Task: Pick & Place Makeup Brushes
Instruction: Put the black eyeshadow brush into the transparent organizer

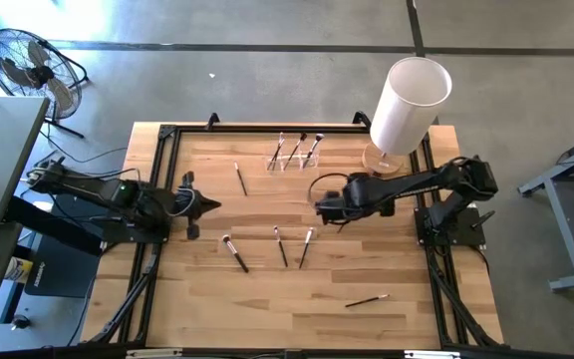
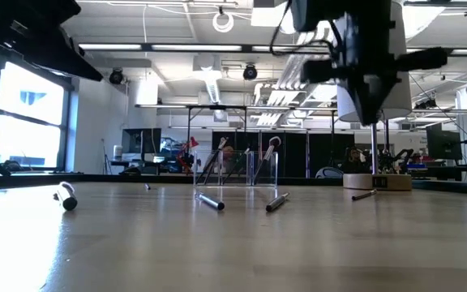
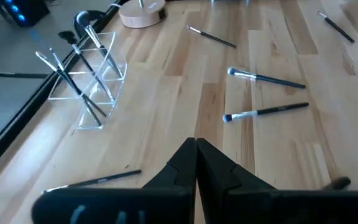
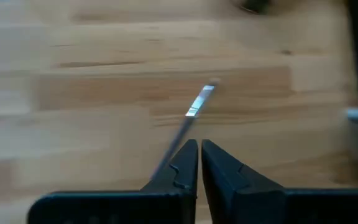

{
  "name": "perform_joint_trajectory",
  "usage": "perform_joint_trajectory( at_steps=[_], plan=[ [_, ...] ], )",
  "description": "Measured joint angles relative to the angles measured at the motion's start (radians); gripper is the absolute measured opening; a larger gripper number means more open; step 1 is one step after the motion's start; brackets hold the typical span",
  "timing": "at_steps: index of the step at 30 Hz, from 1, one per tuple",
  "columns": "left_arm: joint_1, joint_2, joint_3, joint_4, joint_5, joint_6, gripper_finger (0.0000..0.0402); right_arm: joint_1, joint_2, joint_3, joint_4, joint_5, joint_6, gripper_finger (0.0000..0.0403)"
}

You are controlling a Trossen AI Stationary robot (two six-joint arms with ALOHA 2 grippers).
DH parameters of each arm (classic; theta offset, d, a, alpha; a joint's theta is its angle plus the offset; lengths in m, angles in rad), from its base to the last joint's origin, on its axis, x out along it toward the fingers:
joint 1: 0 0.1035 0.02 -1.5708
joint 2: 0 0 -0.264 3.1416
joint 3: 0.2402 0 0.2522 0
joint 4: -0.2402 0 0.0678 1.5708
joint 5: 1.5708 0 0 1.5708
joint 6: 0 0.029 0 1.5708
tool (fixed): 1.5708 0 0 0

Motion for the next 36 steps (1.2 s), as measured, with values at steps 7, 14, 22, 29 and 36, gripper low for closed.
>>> perform_joint_trajectory(
  at_steps=[7, 14, 22, 29, 36],
  plan=[
    [0.0, -0.141, 0.0, -0.077, -0.02, 0.046, 0.0, -0.153, -0.019, -0.185, 0.133, -0.06, 0.043, 0.0074],
    [0.0, -0.214, 0.001, -0.117, -0.021, 0.068, 0.0, -0.268, -0.019, -0.319, 0.335, -0.089, 0.043, 0.0117],
    [0.0, -0.227, 0.001, -0.119, -0.005, 0.072, 0.0, -0.326, -0.019, -0.422, 0.517, -0.112, 0.046, 0.0113],
    [0.0, -0.227, 0.001, -0.12, -0.005, 0.072, 0.0, -0.332, -0.026, -0.496, 0.642, -0.143, 0.054, 0.0084],
    [0.0, -0.227, 0.001, -0.12, -0.014, 0.072, 0.0, -0.305, -0.025, -0.503, 0.676, -0.127, 0.047, 0.0011]
  ],
)
